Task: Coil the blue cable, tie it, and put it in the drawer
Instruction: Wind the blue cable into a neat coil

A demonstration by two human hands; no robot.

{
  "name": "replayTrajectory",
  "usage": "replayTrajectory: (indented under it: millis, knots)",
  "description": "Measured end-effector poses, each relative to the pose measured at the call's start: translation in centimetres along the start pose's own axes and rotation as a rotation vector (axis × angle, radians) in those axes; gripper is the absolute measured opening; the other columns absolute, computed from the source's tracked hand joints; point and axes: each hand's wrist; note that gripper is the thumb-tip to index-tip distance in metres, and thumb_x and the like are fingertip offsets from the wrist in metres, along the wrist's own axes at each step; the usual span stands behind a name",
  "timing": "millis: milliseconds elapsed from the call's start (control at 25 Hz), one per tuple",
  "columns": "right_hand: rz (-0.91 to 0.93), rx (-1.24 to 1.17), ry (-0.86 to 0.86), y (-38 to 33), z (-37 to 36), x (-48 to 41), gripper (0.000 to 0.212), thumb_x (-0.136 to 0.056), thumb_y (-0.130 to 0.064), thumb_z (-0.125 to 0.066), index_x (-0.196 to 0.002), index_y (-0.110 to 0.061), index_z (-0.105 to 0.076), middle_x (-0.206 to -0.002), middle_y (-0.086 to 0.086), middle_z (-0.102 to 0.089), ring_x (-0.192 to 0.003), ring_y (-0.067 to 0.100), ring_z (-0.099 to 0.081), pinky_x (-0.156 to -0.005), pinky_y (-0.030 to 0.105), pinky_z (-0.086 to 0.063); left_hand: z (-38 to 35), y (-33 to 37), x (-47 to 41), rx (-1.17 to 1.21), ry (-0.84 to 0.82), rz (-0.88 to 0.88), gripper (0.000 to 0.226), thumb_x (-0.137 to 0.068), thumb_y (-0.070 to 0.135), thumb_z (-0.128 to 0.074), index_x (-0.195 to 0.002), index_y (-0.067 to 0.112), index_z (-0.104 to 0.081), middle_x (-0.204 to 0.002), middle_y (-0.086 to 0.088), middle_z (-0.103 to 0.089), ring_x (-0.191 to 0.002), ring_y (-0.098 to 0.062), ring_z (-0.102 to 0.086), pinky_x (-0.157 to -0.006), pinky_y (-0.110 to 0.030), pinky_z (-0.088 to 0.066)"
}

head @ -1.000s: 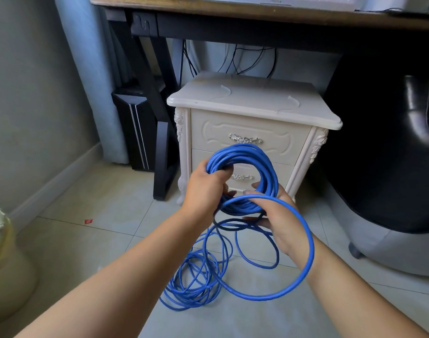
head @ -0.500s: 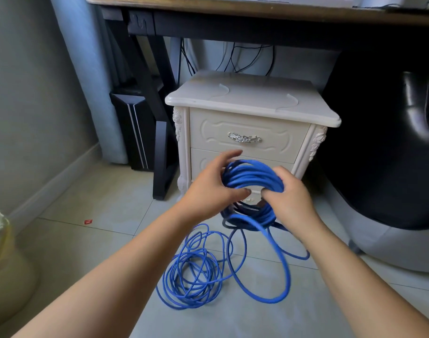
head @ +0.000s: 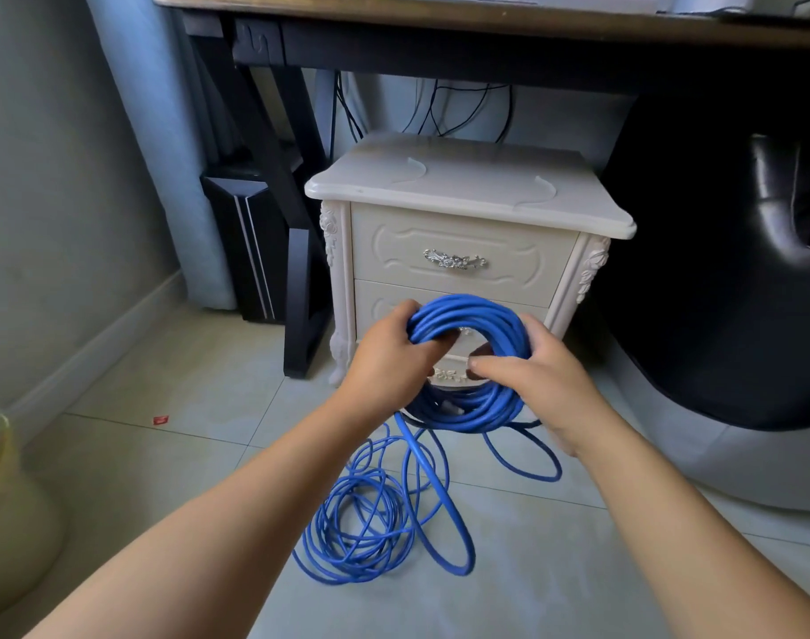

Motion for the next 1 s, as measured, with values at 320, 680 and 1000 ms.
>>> replayTrajectory:
  millis: [320,680,1000]
  knots:
    - [-0.071,-0.343,0.226,1.1,-0.6,-0.9,0.013,-0.088,0.000,-0.056,-0.089,-0.013,-0.059,-0.060,0.004,-0.038,-0.050,0.016,-0.039,-0.064,0.043,-0.059,0.0,-0.5,0.3,0.287,-0.314,0.266,0.066,-0.067,0.042,-0.085,-0.123,0.026,-0.052,-0.107,0.001,-0.070,-0.098,-0.014,-0.068,-0.092,-0.035,-0.052]
    - [-0.216,-0.801,0.456,0.7,1.0,-1.8,0.019,-0.090,0.004,-0.048,-0.090,-0.011,-0.059,-0.046,-0.003,-0.035,-0.038,0.009,-0.035,-0.045,0.024,-0.049,-0.1,-2.7,0.6,-0.193,-0.486,0.040,0.026,-0.075,0.023,-0.083,-0.078,0.021,-0.058,-0.064,0.010,-0.053,-0.058,-0.011,-0.045,-0.059,-0.023,-0.039]
    - [-0.128,-0.368,0.510,1.5,1.2,-1.9,0.017,-0.089,0.000,-0.049,-0.088,-0.016,-0.053,-0.062,0.004,-0.040,-0.039,0.012,-0.043,-0.056,0.037,-0.054,0.2,-1.9,0.6,-0.053,-0.317,-0.141,0.018,-0.084,0.002,-0.070,-0.078,0.014,-0.058,-0.070,0.008,-0.057,-0.065,-0.003,-0.052,-0.066,-0.016,-0.043]
Point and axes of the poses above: each hand's wrist, its own x-axis away from the middle knuckle, its own z-axis out of the back of the hand, y = z × x
